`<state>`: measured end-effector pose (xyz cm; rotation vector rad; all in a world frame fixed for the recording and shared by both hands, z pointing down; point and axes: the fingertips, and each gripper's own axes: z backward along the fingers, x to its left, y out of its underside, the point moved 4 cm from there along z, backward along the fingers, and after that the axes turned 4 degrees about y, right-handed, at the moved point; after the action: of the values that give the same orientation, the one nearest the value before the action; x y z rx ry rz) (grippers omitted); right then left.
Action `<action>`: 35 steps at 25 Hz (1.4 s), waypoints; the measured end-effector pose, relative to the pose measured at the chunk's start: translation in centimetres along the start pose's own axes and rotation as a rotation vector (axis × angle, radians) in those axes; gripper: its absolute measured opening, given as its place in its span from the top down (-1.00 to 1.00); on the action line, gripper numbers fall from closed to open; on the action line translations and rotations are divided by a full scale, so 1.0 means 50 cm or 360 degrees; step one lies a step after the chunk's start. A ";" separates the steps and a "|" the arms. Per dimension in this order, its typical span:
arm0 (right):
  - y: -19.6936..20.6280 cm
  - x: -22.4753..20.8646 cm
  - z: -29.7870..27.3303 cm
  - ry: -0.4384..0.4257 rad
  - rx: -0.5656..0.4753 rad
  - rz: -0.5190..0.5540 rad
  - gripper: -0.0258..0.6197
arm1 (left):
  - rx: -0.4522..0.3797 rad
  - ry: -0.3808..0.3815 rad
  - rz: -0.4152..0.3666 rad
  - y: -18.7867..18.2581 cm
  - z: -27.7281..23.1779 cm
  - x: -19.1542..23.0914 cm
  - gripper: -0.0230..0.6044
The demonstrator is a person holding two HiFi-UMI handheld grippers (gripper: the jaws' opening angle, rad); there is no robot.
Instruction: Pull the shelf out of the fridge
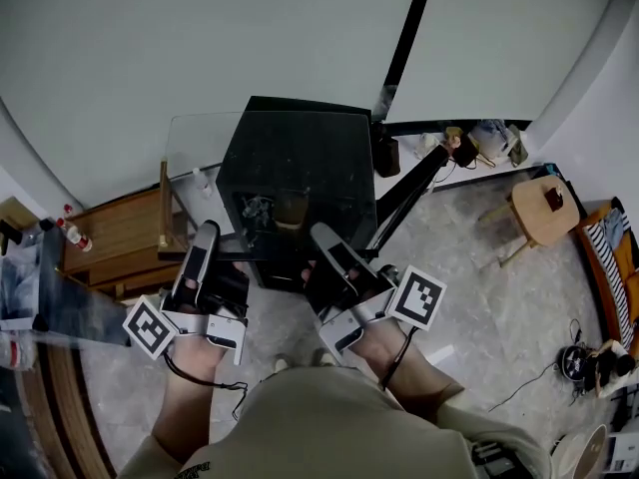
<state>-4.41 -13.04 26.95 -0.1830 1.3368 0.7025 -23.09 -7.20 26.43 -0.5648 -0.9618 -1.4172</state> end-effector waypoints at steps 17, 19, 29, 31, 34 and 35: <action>0.040 -0.145 0.029 0.0226 0.0058 -0.0169 0.91 | -0.0016 -0.0211 0.0123 0.022 0.082 0.127 0.85; 0.041 -0.154 0.032 0.0240 0.0065 -0.0176 0.91 | -0.0019 -0.0229 0.0128 0.025 0.086 0.135 0.85; 0.049 -0.178 0.022 0.0262 0.0087 -0.0223 0.91 | -0.0034 -0.0264 0.0123 0.016 0.096 0.152 0.85; 0.051 -0.180 0.019 0.0264 0.0087 -0.0230 0.91 | -0.0035 -0.0262 0.0121 0.012 0.097 0.154 0.85; 0.053 -0.184 0.013 0.0269 0.0087 -0.0235 0.91 | -0.0043 -0.0270 0.0128 0.007 0.098 0.158 0.85; 0.054 -0.186 0.011 0.0272 0.0088 -0.0236 0.91 | -0.0046 -0.0274 0.0132 0.005 0.098 0.159 0.85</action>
<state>-6.07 -14.00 36.45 -0.2998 1.4875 0.5335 -24.76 -7.58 35.63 -0.7492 -1.0431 -1.3258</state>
